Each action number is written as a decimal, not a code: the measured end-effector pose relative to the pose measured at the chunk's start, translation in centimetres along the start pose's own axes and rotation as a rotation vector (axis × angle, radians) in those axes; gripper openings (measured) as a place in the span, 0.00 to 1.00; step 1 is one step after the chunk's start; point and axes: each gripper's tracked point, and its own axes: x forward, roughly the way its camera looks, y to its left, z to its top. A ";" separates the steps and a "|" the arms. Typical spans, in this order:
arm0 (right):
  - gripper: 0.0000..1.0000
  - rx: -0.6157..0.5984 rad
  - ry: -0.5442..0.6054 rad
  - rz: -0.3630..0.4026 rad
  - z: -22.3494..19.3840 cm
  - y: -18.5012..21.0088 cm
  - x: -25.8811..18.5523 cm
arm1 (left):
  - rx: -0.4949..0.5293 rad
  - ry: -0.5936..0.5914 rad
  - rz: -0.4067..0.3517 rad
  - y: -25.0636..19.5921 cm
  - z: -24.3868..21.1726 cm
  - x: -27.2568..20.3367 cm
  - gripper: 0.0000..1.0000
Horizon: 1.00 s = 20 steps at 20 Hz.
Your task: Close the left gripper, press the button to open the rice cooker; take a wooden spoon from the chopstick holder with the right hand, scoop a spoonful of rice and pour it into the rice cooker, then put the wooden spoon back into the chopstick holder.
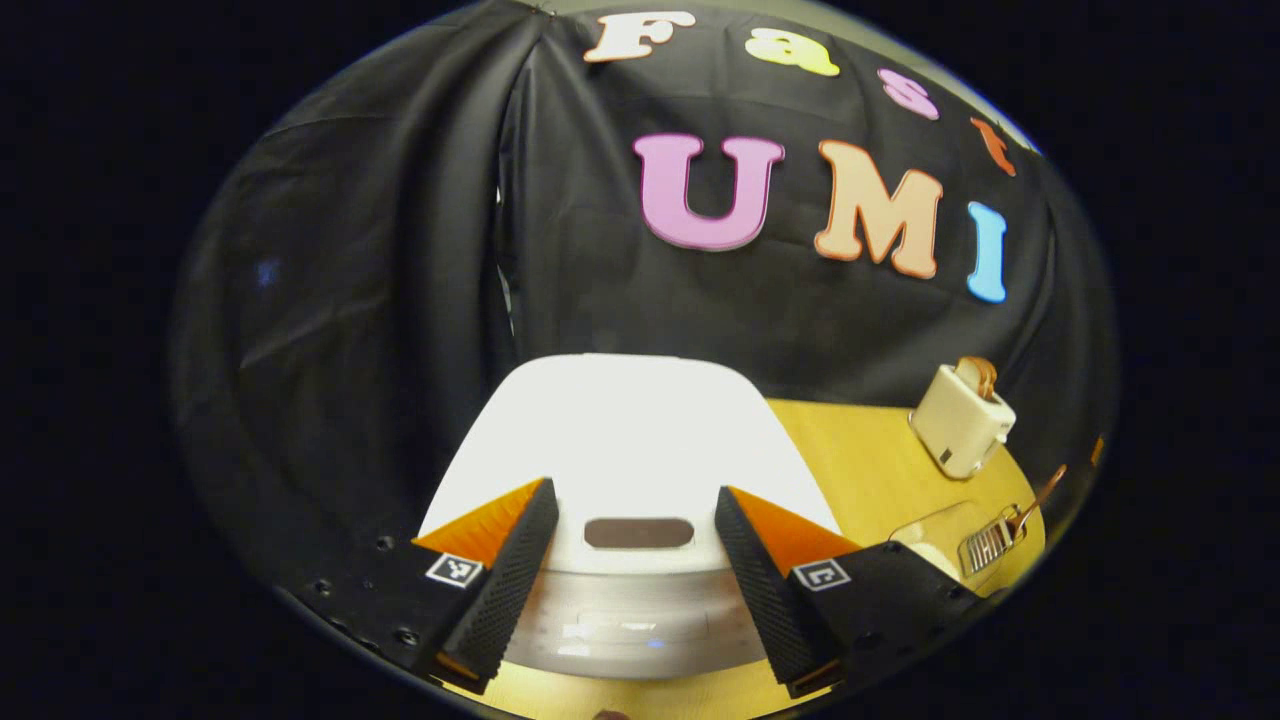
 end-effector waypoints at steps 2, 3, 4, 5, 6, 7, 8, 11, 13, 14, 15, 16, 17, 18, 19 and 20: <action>0.99 0.001 0.013 0.000 -0.6 -0.1 -0.2 | -0.004 -0.015 0.010 0.1 -0.2 0.3 0.93; 0.99 0.002 0.017 -0.002 -0.8 -0.1 -0.4 | -0.021 -0.050 0.005 0.1 0.4 0.1 0.95; 0.99 0.004 0.016 -0.003 -0.7 -0.2 -0.6 | -0.021 -0.050 -0.001 0.0 0.2 0.1 0.96; 0.99 0.009 0.010 0.000 -0.4 -0.1 -0.8 | -0.009 -0.049 -0.003 0.0 0.0 0.0 0.95; 0.99 0.012 0.002 0.001 -0.1 0.0 -0.8 | 0.011 -0.086 -0.007 -0.2 0.4 0.0 0.96; 0.99 0.017 -0.004 0.002 0.3 0.0 -0.9 | 0.019 -0.087 -0.010 -0.2 0.3 -0.1 0.95; 0.99 0.021 -0.012 0.006 0.7 0.3 -1.0 | 0.002 -0.089 -0.012 -0.3 0.5 -0.6 0.95; 0.99 0.033 -0.046 0.016 2.1 1.2 -1.3 | -0.028 -0.210 -0.019 -1.1 4.0 -3.3 0.95; 1.00 0.037 -0.053 0.028 2.3 2.4 -1.7 | -0.009 -0.265 0.030 -1.3 5.6 -5.8 0.95; 1.00 0.027 -0.068 0.031 2.8 3.0 -2.1 | 0.007 -0.292 0.038 -1.8 6.5 -7.3 0.96; 1.00 0.012 -0.090 0.034 3.2 3.5 -2.3 | 0.018 -0.331 0.031 -2.6 7.6 -8.8 0.95; 1.00 0.000 -0.108 0.037 3.8 4.0 -2.5 | 0.026 -0.357 0.011 -3.8 8.1 -10.2 0.95; 1.00 0.001 -0.116 0.044 4.0 4.6 -2.7 | 0.030 -0.375 0.002 -4.4 8.5 -11.3 0.95; 1.00 0.014 -0.116 0.050 4.0 5.2 -3.0 | 0.027 -0.383 -0.010 -5.3 8.7 -12.0 0.95; 1.00 0.032 -0.116 0.060 4.2 5.8 -3.2 | 0.021 -0.391 -0.019 -6.0 8.8 -13.0 0.95; 0.99 0.042 -0.126 0.072 4.7 6.5 -3.5 | 0.007 -0.398 -0.021 -6.4 8.8 -14.0 0.95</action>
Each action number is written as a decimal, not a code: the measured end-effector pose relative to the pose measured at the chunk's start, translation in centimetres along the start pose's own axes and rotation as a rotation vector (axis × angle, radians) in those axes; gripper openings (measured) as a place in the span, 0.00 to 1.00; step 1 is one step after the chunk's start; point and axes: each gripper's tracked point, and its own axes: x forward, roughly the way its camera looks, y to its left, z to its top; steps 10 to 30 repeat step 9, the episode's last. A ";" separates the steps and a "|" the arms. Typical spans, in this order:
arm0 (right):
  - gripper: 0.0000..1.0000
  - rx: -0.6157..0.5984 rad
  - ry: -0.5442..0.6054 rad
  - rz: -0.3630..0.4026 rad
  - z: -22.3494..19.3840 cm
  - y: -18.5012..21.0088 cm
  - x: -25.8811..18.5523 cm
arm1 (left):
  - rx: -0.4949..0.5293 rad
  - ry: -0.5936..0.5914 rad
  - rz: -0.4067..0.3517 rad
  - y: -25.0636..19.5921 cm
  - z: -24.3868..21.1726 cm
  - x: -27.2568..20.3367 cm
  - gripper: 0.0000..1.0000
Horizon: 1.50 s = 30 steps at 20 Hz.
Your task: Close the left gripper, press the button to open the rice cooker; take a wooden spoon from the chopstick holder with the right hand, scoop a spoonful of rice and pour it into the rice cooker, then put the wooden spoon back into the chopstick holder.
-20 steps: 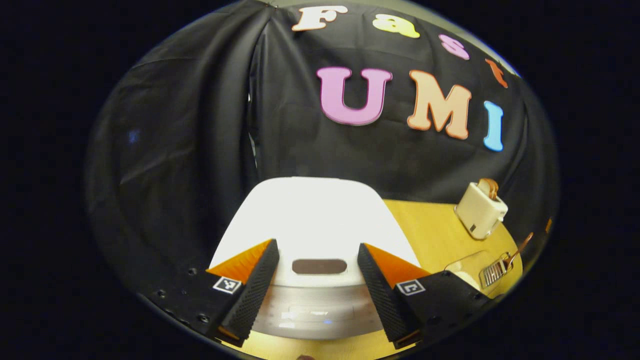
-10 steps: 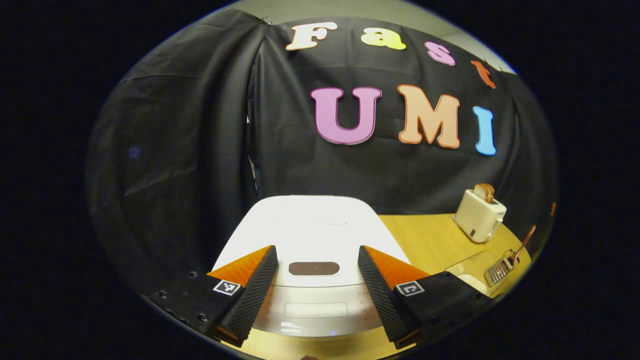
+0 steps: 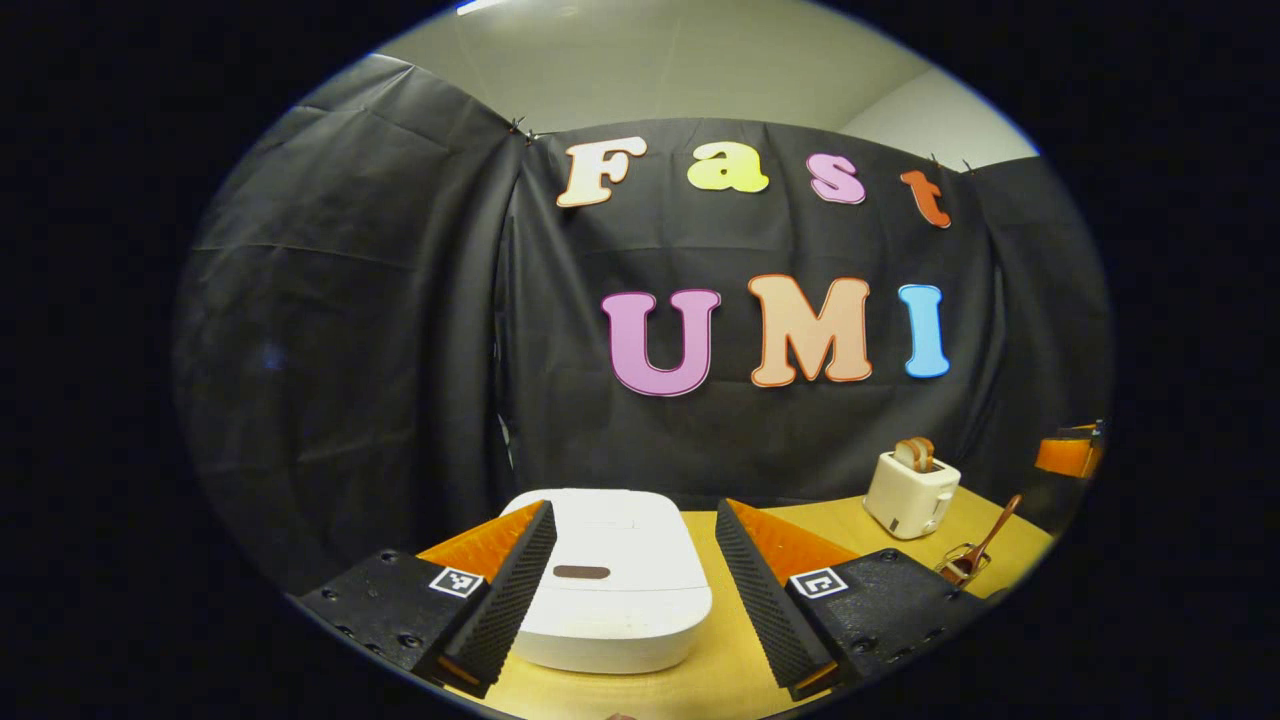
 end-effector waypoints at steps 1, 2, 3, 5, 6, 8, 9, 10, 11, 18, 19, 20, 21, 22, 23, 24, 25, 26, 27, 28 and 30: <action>0.99 0.000 -0.022 0.001 0.7 0.4 -0.1 | -0.015 -0.014 -0.009 -0.6 0.5 -1.0 0.95; 0.99 -0.007 -0.049 0.002 1.3 0.7 -0.3 | -0.029 -0.026 -0.016 -1.2 1.1 -1.9 0.95; 1.00 -0.018 -0.071 0.005 1.7 1.1 -0.5 | -0.034 -0.038 -0.028 -1.9 1.4 -2.7 0.95; 1.00 -0.037 -0.089 0.015 2.0 1.9 -0.8 | -0.018 -0.046 -0.027 -2.1 1.7 -3.4 0.92; 1.00 -0.039 -0.090 0.028 2.0 2.4 -0.9 | -0.017 -0.042 -0.036 -2.5 1.9 -3.7 0.95; 1.00 -0.028 -0.088 0.044 2.3 2.9 -0.7 | -0.026 -0.044 -0.032 -2.5 2.4 -3.8 0.95; 1.00 -0.019 -0.088 0.048 2.5 3.0 -0.6 | -0.040 -0.050 -0.027 -2.4 2.7 -3.8 0.95; 1.00 -0.019 -0.088 0.048 2.5 3.0 -0.6 | -0.040 -0.050 -0.027 -2.4 2.7 -3.8 0.95; 1.00 -0.019 -0.088 0.048 2.5 3.0 -0.6 | -0.040 -0.050 -0.027 -2.4 2.7 -3.8 0.95; 1.00 -0.019 -0.088 0.048 2.5 3.0 -0.6 | -0.040 -0.050 -0.027 -2.4 2.7 -3.8 0.95; 1.00 -0.019 -0.088 0.048 2.5 3.0 -0.6 | -0.040 -0.050 -0.027 -2.4 2.7 -3.8 0.95; 1.00 -0.019 -0.088 0.048 2.5 3.0 -0.6 | -0.040 -0.050 -0.027 -2.4 2.7 -3.8 0.95; 1.00 -0.019 -0.088 0.048 2.5 3.0 -0.6 | -0.040 -0.050 -0.027 -2.4 2.7 -3.8 0.95; 1.00 -0.019 -0.088 0.048 2.5 3.0 -0.6 | -0.040 -0.050 -0.027 -2.4 2.7 -3.8 0.95; 1.00 -0.019 -0.088 0.048 2.5 3.0 -0.6 | -0.040 -0.050 -0.027 -2.4 2.7 -3.8 0.95; 1.00 -0.019 -0.088 0.048 2.5 3.0 -0.6 | -0.040 -0.050 -0.027 -2.4 2.7 -3.8 0.95; 1.00 -0.019 -0.088 0.048 2.5 3.0 -0.6 | -0.040 -0.050 -0.027 -2.4 2.7 -3.8 0.95; 1.00 -0.019 -0.088 0.048 2.5 3.0 -0.6 | -0.040 -0.050 -0.027 -2.4 2.7 -3.8 0.95; 1.00 -0.019 -0.088 0.048 2.5 3.0 -0.6 | -0.040 -0.050 -0.027 -2.4 2.7 -3.8 0.95; 1.00 -0.019 -0.088 0.048 2.5 3.0 -0.6 | -0.040 -0.050 -0.027 -2.4 2.7 -3.8 0.95; 1.00 -0.019 -0.088 0.048 2.5 3.0 -0.6 | -0.040 -0.050 -0.027 -2.4 2.7 -3.8 0.95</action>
